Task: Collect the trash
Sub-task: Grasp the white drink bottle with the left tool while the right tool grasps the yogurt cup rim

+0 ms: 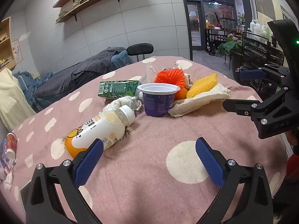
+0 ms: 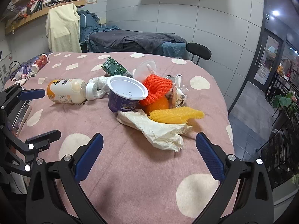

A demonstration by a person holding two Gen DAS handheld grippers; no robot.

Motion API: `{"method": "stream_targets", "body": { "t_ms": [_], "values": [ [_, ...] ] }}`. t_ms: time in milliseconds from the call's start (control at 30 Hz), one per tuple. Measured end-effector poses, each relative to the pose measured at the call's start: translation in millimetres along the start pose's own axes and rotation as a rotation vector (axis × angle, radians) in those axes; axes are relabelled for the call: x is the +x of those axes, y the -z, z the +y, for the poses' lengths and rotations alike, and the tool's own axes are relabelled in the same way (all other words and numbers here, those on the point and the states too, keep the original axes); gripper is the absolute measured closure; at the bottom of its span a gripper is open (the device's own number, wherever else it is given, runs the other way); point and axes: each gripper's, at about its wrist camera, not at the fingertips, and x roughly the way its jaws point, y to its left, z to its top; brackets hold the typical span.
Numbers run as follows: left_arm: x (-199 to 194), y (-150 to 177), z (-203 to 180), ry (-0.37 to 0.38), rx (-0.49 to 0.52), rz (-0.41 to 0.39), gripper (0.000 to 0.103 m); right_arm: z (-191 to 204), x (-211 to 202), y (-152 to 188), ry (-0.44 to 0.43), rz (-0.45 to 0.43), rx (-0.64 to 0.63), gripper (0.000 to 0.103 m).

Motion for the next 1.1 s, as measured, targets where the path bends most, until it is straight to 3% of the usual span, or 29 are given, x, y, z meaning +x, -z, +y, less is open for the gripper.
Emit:
{"method": "stream_targets", "body": {
  "t_ms": [167, 500, 700, 833, 933, 1000, 1100],
  "values": [
    [12, -13, 21, -0.028, 0.004, 0.008, 0.006, 13, 19, -25, -0.079, 0.01, -0.045, 0.005],
    [51, -28, 50, -0.107, 0.334, 0.177, 0.006, 52, 61, -70, -0.167, 0.085, -0.223, 0.012],
    [83, -35, 69, 0.017, 0.385, 0.328, 0.012, 65, 100, -88, -0.163, 0.199, -0.303, 0.031],
    [103, -29, 74, 0.084, 0.381, 0.416, 0.025, 66, 127, -93, -0.166, 0.277, -0.3, 0.046],
    [110, -27, 77, 0.085, 0.364, 0.428, 0.03, 65, 144, -92, -0.186, 0.33, -0.274, 0.063],
    [106, -29, 78, 0.101, 0.343, 0.416, 0.033, 66, 148, -92, -0.205, 0.335, -0.258, 0.069],
    [103, -30, 77, 0.12, 0.31, 0.404, 0.036, 69, 149, -91, -0.232, 0.333, -0.234, 0.089]
  ]
}}
